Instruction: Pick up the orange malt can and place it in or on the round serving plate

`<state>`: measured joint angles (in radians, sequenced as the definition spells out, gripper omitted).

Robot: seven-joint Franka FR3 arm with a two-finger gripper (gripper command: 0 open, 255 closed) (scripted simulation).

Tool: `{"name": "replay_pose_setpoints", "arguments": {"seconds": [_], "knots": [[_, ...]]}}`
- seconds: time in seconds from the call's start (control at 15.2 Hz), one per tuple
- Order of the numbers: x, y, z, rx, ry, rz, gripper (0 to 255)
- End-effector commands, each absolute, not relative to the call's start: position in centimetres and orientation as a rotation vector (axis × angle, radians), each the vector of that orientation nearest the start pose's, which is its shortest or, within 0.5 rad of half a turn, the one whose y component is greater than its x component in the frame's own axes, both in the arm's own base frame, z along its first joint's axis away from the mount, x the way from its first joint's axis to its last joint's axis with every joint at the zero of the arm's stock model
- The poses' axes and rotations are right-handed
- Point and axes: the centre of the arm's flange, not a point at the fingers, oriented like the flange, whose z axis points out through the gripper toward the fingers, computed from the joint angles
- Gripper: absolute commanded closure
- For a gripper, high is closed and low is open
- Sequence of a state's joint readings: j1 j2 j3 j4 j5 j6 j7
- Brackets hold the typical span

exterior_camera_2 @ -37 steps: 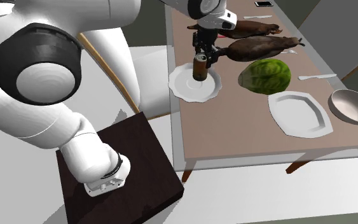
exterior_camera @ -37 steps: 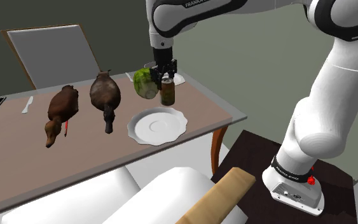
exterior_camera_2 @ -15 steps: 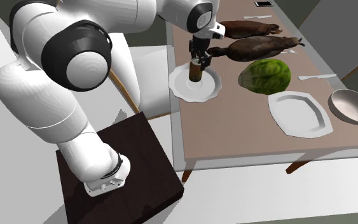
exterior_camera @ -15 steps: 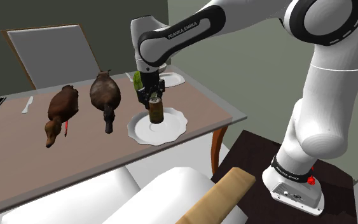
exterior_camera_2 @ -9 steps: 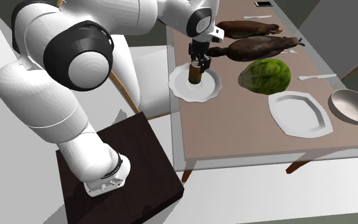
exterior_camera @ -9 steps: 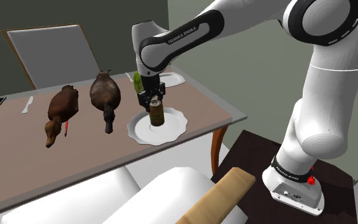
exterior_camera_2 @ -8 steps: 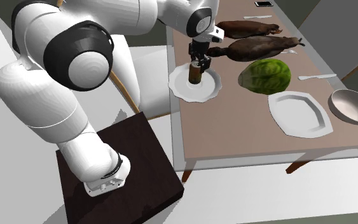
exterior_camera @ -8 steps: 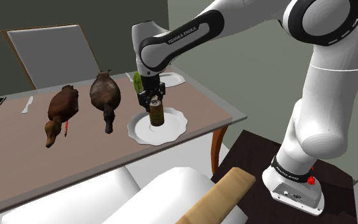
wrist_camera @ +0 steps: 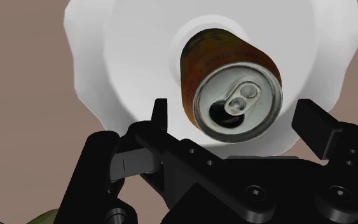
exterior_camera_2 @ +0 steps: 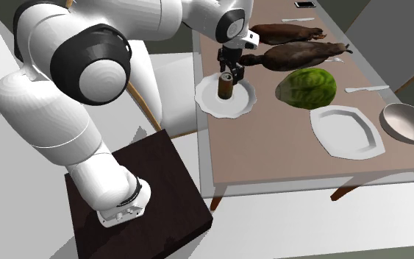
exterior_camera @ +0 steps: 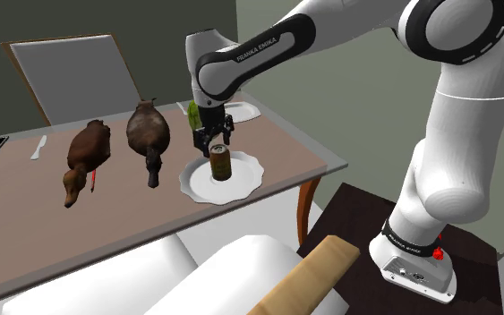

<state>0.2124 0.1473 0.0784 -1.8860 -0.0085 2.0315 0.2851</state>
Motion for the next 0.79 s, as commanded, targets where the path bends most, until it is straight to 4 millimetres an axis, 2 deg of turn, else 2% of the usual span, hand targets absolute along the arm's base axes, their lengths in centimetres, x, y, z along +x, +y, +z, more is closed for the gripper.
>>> {"name": "replay_pose_setpoints", "arguments": {"seconds": [0.0, 0.26, 0.73], "knots": [[57.2, 16.9, 42.9, -3.138, -0.013, 0.004, 0], [57.2, 16.9, 47.9, -3.138, -0.013, 0.004, 0], [57.2, 16.9, 47.9, -3.138, -0.013, 0.004, 0]]}}
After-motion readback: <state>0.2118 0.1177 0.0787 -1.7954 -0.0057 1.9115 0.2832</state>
